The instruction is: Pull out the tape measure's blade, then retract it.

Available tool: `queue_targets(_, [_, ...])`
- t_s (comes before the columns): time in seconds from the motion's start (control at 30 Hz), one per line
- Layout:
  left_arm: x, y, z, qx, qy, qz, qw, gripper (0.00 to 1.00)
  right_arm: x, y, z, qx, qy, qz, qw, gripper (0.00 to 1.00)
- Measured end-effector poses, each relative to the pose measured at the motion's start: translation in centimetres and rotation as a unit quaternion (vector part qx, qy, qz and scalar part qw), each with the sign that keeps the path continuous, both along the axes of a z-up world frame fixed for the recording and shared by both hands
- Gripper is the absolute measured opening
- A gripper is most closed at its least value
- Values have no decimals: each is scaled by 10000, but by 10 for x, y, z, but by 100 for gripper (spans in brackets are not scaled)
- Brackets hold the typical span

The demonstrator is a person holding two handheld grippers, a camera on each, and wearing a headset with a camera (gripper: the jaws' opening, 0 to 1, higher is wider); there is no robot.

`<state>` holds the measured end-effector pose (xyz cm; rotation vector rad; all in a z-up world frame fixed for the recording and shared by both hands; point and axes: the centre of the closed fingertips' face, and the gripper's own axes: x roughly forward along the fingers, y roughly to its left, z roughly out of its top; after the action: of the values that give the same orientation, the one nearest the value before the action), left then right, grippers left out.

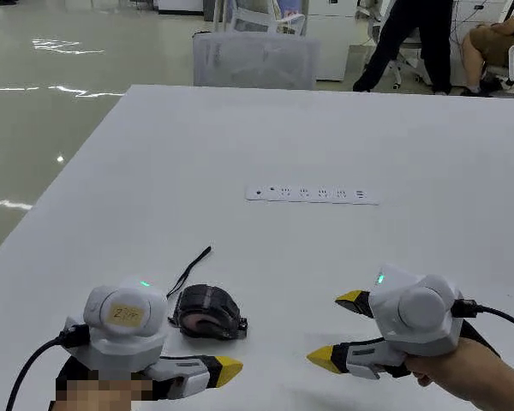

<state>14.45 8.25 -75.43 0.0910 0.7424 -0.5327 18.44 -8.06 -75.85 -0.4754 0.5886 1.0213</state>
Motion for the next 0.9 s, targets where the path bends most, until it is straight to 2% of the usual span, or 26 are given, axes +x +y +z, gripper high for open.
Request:
queue_targets(0.2, [-5, 3, -1, 16, 15, -147, 9999, 84, -4, -10, 5, 79, 13, -173, 9998, 60])
queue_targets(0.3, [-9, 3, 4, 38, 0, -206, 9998, 85, -7, -14, 8, 119, 21, -269, 9996, 61])
queue_targets(0.6, [-14, 10, 4, 74, -30, -330, 9994, 86, -13, -27, 10, 263, 79, -546, 9981, 65])
queue_targets(0.7, [-16, 10, 8, 66, -118, -442, 9989, 88, -16, -30, 13, 358, 118, -626, 9973, 67])
queue_targets(0.87, [-21, 8, 18, 53, -252, -590, 9979, 89, -21, -39, 19, 412, 52, -746, 9963, 68])
queue_targets(0.9, [-20, 12, 17, 47, -282, -615, 9977, 89, -23, -41, 21, 434, 48, -761, 9961, 69])
